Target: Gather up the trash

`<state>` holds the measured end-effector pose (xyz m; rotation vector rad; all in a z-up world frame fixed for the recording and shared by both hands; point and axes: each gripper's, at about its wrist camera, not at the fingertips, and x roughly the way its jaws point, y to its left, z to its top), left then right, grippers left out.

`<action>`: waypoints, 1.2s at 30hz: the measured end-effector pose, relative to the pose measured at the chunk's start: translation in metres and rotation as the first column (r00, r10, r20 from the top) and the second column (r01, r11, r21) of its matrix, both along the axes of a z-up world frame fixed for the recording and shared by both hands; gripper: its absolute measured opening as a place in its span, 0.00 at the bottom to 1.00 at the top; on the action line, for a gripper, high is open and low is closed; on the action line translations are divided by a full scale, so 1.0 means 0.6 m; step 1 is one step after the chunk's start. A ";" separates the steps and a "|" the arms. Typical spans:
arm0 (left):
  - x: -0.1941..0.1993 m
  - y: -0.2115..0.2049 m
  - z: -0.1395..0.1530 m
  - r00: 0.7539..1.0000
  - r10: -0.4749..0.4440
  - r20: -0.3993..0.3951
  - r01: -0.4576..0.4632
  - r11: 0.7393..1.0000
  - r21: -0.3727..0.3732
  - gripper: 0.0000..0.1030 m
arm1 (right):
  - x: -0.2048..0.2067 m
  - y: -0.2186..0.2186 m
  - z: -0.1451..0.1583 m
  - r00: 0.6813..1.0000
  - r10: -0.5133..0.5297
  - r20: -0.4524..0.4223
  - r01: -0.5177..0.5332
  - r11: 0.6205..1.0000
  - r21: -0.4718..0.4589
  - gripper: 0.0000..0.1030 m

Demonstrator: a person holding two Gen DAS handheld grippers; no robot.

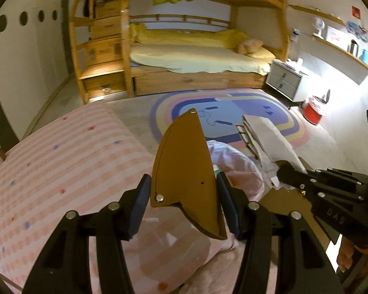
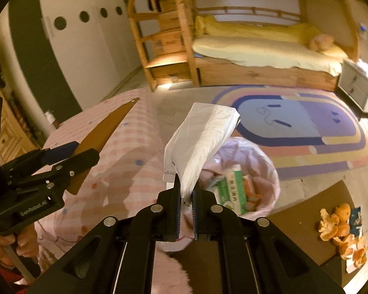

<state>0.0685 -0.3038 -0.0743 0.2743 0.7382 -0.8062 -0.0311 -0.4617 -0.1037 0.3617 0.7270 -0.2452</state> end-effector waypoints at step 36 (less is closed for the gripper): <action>0.088 -0.044 -0.002 0.993 0.107 -0.056 -0.109 0.993 -0.034 0.78 | 0.015 -0.092 -0.017 0.991 -0.131 -0.029 0.133 0.987 0.086 0.79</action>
